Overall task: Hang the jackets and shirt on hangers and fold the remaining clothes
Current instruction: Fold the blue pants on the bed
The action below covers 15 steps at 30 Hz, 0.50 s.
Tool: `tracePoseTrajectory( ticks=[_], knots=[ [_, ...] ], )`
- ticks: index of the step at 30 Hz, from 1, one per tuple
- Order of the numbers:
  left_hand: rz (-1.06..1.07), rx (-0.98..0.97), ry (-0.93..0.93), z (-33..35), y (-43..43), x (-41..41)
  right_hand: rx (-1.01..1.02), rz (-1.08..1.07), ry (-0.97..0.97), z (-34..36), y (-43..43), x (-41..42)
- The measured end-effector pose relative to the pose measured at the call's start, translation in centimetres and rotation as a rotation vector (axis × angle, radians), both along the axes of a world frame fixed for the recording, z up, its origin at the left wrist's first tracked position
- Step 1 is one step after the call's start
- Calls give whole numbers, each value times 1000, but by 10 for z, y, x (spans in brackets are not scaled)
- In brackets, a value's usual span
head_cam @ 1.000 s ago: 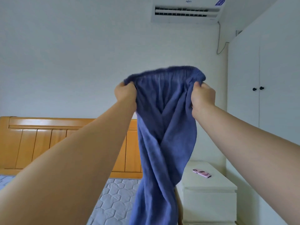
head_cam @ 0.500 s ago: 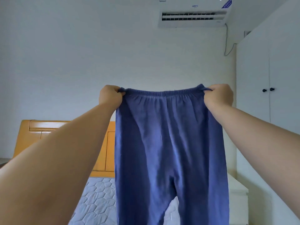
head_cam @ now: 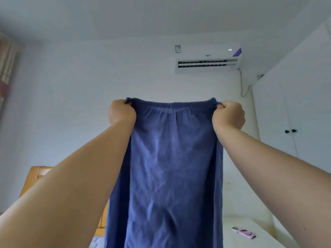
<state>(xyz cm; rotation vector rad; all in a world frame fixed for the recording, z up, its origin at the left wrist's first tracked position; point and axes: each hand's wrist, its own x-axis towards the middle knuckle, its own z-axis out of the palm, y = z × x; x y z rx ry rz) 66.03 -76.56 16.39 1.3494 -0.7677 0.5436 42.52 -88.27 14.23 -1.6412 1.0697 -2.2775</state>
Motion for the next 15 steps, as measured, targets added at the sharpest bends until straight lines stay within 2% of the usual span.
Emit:
tracePoseTrajectory(
  ticks=[4, 6, 11, 15],
  knots=[
    [33, -99, -39, 13, 6, -3, -132, -75, -49, 12, 3, -2],
    [46, -107, -41, 10, 5, 2, -125, -64, -25, 10, -4, 2],
    [14, 108, 45, -26, -26, 36, 190, 97, 165, -33, -41, 27],
    [7, 302, 121, -86, -67, 69, 325, 170, 226, -92, -84, 62]
  ],
)
